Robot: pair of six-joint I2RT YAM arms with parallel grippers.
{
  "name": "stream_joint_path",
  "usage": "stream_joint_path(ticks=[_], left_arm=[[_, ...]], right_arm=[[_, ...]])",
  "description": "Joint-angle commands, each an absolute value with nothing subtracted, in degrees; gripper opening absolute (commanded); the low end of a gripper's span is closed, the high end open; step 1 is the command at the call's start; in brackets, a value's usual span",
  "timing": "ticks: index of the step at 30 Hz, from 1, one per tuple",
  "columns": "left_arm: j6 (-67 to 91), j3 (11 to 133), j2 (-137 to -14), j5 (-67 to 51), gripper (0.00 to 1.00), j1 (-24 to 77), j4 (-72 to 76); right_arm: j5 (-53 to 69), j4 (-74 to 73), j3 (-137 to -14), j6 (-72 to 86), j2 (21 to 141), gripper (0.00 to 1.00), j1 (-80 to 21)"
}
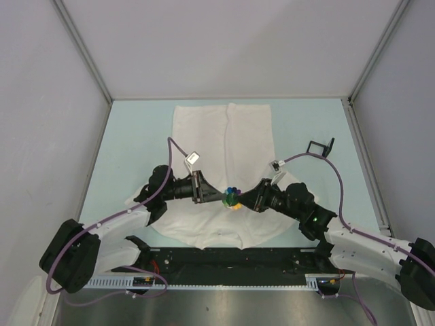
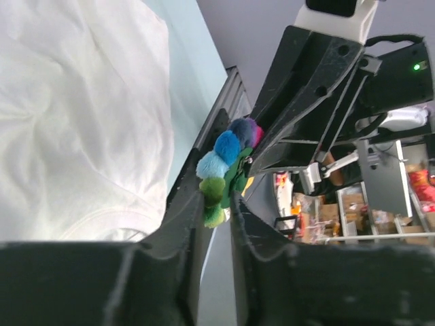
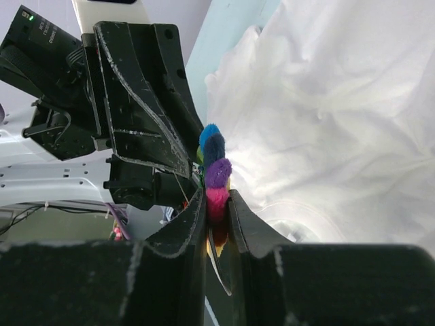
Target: Remove the brooch from the garment
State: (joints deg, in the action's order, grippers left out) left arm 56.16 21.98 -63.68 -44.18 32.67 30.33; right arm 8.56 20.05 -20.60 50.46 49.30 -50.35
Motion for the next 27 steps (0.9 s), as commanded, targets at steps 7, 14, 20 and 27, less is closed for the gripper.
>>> stream_joint_path(ticks=[7, 14, 20, 27], left_arm=[[64.1, 21.3, -67.8, -48.3, 0.09, 32.9, 43.9], [65.8, 20.5, -68.8, -49.2, 0.25, 32.9, 47.8], [68.0, 20.5, -69.7, -49.8, 0.09, 33.0, 51.0], [70.0, 19.7, -70.0, -47.9, 0.00, 33.0, 51.6]], right_arm=[[12.7, 27.9, -20.3, 53.4, 51.8, 0.00, -49.7], [13.8, 27.8, -20.3, 53.9, 51.9, 0.00, -48.8], [14.3, 28.6, -20.3, 54.1, 52.4, 0.04, -48.3], [15.1, 29.7, -20.3, 54.1, 53.5, 0.25, -48.3]])
